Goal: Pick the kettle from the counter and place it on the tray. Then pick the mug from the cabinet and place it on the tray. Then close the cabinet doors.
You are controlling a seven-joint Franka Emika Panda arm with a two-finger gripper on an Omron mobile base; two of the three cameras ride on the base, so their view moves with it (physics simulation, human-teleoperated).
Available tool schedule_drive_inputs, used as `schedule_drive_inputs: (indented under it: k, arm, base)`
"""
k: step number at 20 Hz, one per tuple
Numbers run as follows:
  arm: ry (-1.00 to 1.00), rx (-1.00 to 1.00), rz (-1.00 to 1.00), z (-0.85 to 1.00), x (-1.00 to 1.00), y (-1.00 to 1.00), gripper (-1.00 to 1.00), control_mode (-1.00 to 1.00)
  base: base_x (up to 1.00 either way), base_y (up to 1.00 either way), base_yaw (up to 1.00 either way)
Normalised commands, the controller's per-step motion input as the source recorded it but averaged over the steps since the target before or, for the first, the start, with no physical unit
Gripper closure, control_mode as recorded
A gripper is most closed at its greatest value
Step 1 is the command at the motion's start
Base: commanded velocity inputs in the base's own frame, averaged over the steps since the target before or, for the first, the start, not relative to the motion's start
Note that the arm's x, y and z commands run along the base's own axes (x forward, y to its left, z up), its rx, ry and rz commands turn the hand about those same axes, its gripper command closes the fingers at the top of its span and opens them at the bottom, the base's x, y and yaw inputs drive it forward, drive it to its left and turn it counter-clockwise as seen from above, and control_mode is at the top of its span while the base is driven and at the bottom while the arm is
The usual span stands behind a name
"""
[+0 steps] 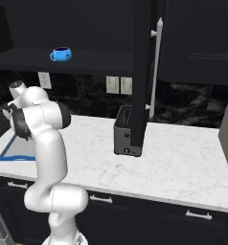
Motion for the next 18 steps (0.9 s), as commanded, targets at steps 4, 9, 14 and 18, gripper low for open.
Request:
schedule_drive_inputs:
  k: [4,9,14,18]
  arm:
    - [-0.01,0.00,-0.11,0.01,-0.11,-0.01,-1.00,-1.00]
    - [-0.04,0.04,-0.03,0.07,-0.14,0.00,-1.00,-1.00]
    - [-0.09,0.04,0.00,0.13,-0.38,0.00,-1.00,-1.00]
    - [-0.09,0.04,0.00,0.08,-0.57,0.00,-1.00,-1.00]
  base:
    - [0.00,0.00,0.00]
    - [0.00,0.00,0.00]
    - [0.00,0.00,0.00]
    - [0.00,0.00,0.00]
